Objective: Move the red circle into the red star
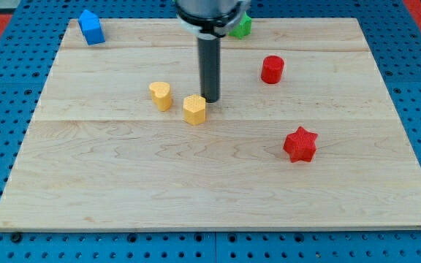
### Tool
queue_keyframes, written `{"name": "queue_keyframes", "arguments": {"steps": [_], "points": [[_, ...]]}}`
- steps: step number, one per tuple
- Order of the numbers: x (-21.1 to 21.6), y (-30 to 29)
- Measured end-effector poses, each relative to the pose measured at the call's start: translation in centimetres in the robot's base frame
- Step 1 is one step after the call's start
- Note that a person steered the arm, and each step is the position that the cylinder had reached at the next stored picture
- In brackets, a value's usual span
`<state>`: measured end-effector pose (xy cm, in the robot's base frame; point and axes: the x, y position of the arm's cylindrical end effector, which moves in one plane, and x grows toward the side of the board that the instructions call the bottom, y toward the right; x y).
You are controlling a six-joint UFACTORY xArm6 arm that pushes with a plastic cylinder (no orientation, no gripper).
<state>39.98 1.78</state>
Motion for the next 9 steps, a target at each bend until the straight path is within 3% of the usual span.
{"name": "queue_keyframes", "arguments": {"steps": [1, 3, 4, 6, 7, 9], "points": [[2.7, 2.7], [1.5, -6.5], [-0.8, -7.4], [-10.2, 1.5], [-9.2, 8.1], [-1.5, 8.2]]}}
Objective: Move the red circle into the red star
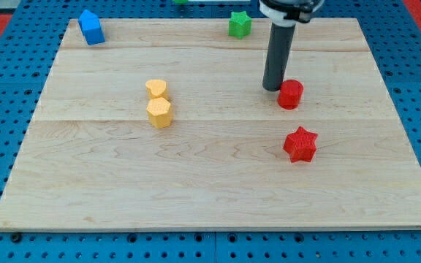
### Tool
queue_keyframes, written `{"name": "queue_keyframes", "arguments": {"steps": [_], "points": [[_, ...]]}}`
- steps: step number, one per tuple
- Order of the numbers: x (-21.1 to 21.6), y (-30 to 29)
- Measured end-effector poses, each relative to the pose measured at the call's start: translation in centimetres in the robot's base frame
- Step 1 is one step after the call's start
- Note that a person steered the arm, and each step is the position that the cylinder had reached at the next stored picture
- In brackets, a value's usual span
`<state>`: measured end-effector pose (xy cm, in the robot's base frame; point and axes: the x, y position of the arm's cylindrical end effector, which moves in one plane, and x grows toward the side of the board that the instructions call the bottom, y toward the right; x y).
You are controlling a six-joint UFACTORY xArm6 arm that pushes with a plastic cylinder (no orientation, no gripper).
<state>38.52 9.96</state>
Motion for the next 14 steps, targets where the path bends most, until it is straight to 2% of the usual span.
{"name": "queue_keyframes", "arguments": {"steps": [1, 2, 3, 4, 6, 8, 10, 11, 12, 14], "points": [[3.1, 0.0], [-1.4, 0.2], [-3.4, 2.0], [-1.2, 2.7], [0.2, 0.4], [-0.1, 0.1], [0.0, 8.9], [3.4, 8.5], [4.4, 5.2], [-0.8, 6.3]]}}
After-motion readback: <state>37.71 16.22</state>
